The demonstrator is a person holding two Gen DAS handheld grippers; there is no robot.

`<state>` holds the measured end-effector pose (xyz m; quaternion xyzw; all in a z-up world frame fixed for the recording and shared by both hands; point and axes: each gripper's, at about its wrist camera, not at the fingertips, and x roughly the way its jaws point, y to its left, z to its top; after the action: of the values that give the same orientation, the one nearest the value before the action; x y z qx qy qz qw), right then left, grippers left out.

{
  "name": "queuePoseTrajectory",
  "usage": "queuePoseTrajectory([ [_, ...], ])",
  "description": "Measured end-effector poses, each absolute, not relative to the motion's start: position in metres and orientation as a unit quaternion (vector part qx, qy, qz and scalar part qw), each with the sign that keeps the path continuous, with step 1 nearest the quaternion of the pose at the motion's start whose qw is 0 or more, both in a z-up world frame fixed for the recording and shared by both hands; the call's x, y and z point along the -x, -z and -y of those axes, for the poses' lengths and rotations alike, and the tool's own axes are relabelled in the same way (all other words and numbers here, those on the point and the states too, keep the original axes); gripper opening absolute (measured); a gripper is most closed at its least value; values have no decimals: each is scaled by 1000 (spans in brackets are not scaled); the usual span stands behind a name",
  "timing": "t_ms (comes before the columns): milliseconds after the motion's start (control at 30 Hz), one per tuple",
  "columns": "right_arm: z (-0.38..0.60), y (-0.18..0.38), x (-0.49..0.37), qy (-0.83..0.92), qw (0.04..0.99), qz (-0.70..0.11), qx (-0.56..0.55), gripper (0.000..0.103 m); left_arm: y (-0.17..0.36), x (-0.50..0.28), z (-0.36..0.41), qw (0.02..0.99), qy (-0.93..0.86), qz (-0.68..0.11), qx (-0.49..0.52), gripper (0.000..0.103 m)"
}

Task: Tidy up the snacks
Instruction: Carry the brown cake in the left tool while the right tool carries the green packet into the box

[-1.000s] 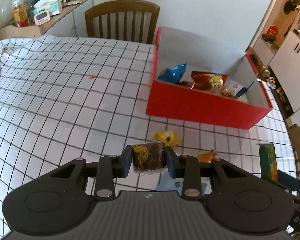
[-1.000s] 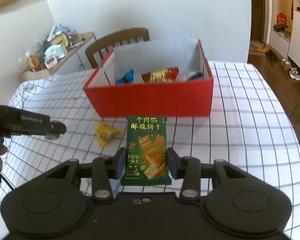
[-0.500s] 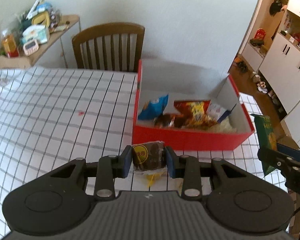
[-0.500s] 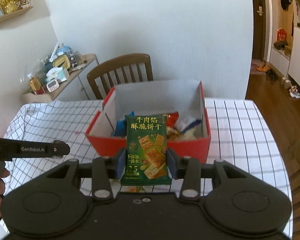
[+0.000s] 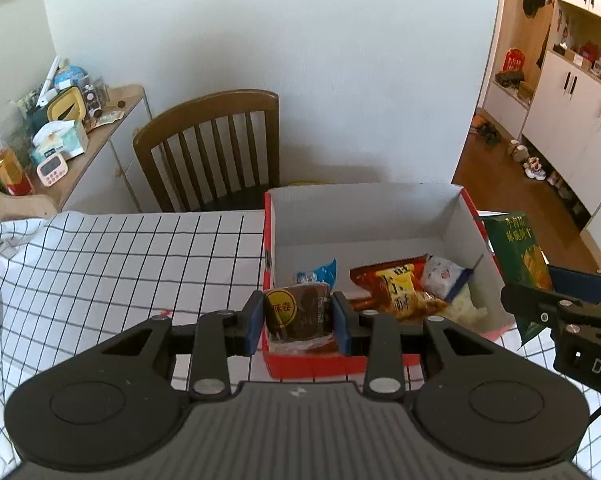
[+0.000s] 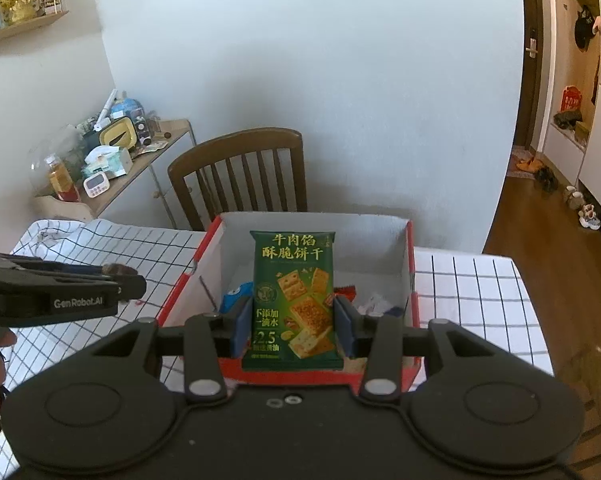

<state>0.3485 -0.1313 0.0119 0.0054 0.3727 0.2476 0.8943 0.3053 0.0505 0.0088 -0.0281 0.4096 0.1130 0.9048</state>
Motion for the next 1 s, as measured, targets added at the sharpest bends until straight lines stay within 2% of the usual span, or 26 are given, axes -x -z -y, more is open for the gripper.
queuePoseTrajectory([
  [400,111,24,-391,-243,876,-416,20,42,36,-365,-51,882,-106,-459,14,35],
  [1000,101,94,-433,-190,853,-484,45,42,105,-410,-45,842,-90,-533,1,35],
])
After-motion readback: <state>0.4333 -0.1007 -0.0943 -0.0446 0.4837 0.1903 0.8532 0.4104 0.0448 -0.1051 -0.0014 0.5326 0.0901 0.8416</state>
